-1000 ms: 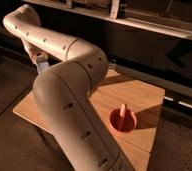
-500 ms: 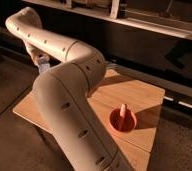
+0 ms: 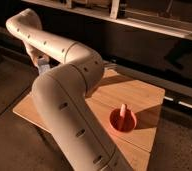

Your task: Place the white sponge in the ceramic cup

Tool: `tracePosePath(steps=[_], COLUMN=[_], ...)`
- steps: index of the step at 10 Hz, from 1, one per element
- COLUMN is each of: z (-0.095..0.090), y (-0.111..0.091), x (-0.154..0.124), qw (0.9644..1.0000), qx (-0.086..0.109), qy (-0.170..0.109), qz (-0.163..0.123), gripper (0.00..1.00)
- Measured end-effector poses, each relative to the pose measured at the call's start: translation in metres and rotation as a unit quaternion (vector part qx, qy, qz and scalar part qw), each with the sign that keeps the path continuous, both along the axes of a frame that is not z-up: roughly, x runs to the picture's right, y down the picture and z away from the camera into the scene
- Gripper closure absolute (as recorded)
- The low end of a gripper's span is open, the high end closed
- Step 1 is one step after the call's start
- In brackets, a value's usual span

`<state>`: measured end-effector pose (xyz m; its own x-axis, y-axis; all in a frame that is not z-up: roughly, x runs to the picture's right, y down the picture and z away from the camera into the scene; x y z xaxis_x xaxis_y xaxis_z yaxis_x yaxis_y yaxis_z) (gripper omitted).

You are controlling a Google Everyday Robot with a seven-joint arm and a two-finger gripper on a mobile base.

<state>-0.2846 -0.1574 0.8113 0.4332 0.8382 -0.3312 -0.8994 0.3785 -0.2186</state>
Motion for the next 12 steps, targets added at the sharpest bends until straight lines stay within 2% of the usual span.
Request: tracePosePath(steps=[6,12], z=[0.012,0.022], y=[0.003,0.015], x=[0.008,0.006], qw=[0.9997,0.9996], qx=[-0.015,-0.025], qy=[0.013,0.016], qz=[0.012,0.002], gripper=[1.00,1.00])
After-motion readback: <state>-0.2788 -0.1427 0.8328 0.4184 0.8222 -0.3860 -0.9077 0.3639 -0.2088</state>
